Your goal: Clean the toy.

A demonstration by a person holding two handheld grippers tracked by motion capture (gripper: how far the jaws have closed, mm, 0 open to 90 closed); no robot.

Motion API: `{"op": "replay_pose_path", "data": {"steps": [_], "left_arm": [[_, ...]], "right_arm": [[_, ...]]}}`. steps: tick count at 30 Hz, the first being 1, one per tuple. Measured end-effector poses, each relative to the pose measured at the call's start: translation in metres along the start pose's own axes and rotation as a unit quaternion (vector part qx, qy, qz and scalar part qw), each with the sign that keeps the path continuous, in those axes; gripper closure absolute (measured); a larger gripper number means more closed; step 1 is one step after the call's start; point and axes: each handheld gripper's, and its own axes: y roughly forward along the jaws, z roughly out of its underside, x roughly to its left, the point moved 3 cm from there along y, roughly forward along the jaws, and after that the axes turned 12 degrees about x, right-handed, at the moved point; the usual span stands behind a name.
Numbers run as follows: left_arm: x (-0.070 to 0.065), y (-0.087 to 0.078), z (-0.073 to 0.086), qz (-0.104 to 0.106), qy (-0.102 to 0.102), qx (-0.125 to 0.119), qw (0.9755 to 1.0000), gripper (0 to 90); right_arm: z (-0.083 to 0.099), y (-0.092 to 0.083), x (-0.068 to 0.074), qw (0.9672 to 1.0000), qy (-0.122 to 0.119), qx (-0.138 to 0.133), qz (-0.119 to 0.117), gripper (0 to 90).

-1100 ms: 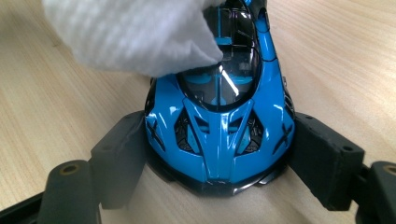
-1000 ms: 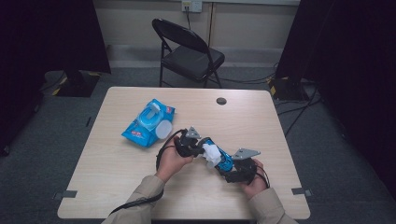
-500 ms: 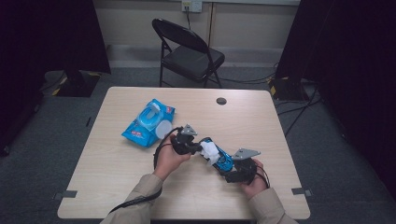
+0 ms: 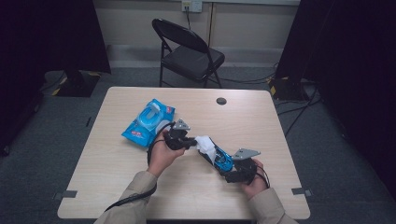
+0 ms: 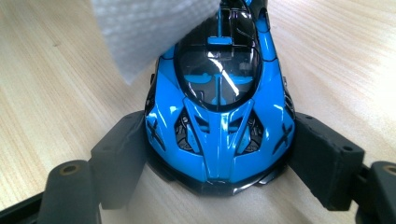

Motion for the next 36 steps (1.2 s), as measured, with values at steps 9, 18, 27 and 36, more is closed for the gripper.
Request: {"op": "replay_pose_path", "data": {"steps": [9,18,27,36], "left_arm": [[-0.011,-0.015,-0.012,0.008,0.019,-0.023,0.9995,85.9],[-0.043,0.007,-0.016,0.024,0.064,0.007,0.9976,83.4],[-0.071,0.032,-0.023,0.041,0.081,0.019,0.9957,66.8],[-0.084,0.056,-0.024,0.043,0.099,0.02,0.994,56.2]], "right_arm": [[0.0,0.0,0.0,1.0,0.0,0.0,0.0,23.5],[0.0,0.0,0.0,1.0,0.0,0.0,0.0,23.5],[0.0,0.0,0.0,1.0,-0.001,0.0,0.0,23.5],[0.0,0.0,0.0,1.0,-0.001,0.0,0.0,23.5]]}}
